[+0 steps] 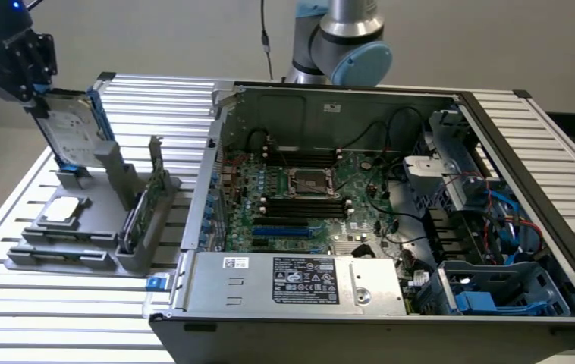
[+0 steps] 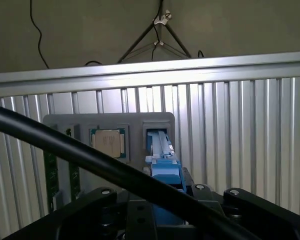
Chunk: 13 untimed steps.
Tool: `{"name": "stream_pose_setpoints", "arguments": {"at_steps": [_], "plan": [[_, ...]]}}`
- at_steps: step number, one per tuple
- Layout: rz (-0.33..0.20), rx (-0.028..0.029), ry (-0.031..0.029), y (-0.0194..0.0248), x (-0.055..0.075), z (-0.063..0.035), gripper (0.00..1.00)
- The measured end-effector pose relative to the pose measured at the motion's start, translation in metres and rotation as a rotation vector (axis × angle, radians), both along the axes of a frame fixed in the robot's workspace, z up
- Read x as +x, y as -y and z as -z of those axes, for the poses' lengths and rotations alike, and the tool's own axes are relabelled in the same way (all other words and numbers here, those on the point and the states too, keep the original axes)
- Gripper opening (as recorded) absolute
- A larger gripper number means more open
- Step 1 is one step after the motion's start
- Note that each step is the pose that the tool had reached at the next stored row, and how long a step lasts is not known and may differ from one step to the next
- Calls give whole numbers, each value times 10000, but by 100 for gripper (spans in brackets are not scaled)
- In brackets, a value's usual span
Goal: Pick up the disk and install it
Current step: 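Pick up the disk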
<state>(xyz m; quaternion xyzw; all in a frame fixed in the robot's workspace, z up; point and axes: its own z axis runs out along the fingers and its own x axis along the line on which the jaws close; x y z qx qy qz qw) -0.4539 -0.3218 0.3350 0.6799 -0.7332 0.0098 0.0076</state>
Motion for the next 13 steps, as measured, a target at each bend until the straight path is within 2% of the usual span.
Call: {"name": "stream_pose_setpoints", "arguments": {"at_steps": [9,13], "plan": [[1,2,1,14,24,-402,33],[0,5,-43,17,133,-557,33]]}}
